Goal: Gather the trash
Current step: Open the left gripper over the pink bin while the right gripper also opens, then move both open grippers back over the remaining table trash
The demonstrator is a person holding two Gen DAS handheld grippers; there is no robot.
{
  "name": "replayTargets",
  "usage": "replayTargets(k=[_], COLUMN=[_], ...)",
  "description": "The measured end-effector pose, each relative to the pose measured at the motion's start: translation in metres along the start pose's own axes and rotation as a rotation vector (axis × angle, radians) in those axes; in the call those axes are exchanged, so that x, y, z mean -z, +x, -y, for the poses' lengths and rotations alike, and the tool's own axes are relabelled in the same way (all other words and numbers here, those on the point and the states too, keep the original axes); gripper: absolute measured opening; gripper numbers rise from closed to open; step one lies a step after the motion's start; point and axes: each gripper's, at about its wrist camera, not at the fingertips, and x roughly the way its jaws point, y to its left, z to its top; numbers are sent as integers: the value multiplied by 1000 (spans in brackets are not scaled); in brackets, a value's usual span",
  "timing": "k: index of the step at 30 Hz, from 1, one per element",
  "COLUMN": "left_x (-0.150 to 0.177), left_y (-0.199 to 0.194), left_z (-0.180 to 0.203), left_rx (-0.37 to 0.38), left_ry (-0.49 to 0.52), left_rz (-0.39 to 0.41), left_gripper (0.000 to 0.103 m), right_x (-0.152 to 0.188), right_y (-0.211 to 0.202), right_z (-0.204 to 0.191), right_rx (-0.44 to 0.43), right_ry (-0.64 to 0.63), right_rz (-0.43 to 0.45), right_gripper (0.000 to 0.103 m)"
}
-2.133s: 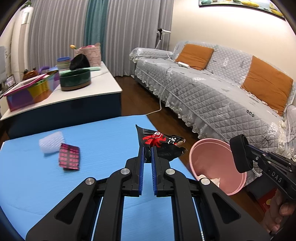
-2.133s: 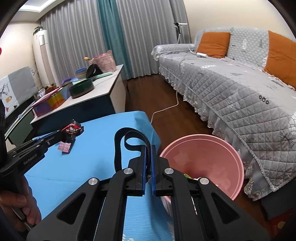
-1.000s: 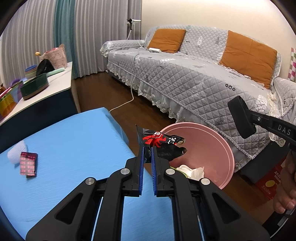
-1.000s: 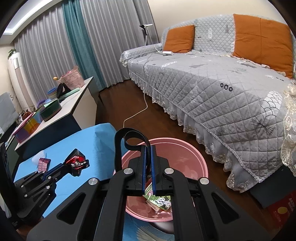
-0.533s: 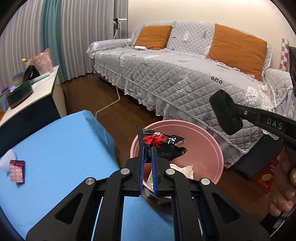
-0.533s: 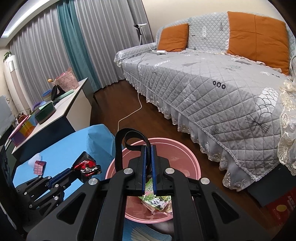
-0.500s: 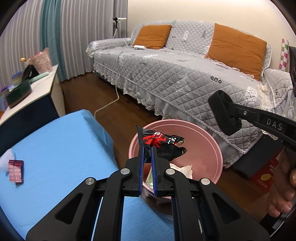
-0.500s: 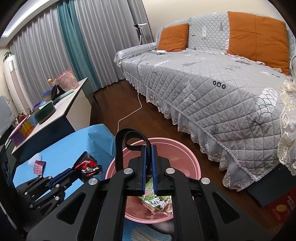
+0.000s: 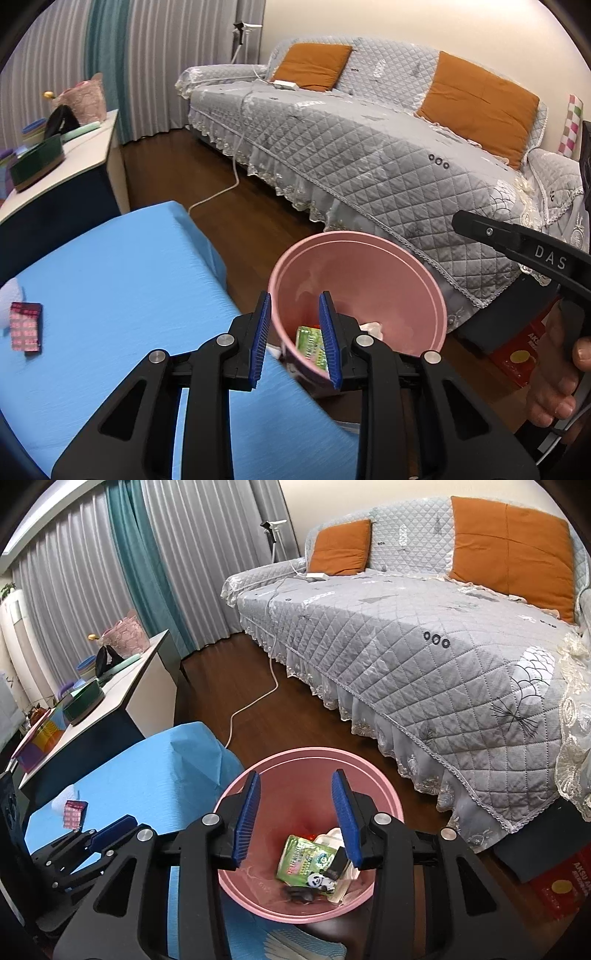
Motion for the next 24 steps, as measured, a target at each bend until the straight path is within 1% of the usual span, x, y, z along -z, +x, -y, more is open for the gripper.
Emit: replayTargets(k=[4, 10, 17, 19, 21, 24], left_x=[0, 0, 1, -1, -4, -10], left_y=[-10, -32, -58, -68, -80, -96], left_z=[-15, -50, -90, -106, -122, -140], left_rx=[-27, -85, -161, -180, -175, -208], left_ry=[-17, -68, -127, -158, -202, -185], left_rz=[21, 61, 102, 108, 112, 117], left_gripper=[27, 27, 27, 27, 27, 27], right_x=[2, 5, 12, 13, 14, 14], right_y=[-1, 0, 2, 3, 4, 5], right_z=[-15, -44, -90, -104, -117, -136], right_rx=[-14, -44, -94, -111, -129, -159], right_ry=[-19, -50, -93, -106, -117, -127], right_rz=[3, 8, 10, 10, 8, 11], right_gripper=[41, 41, 41, 41, 41, 41])
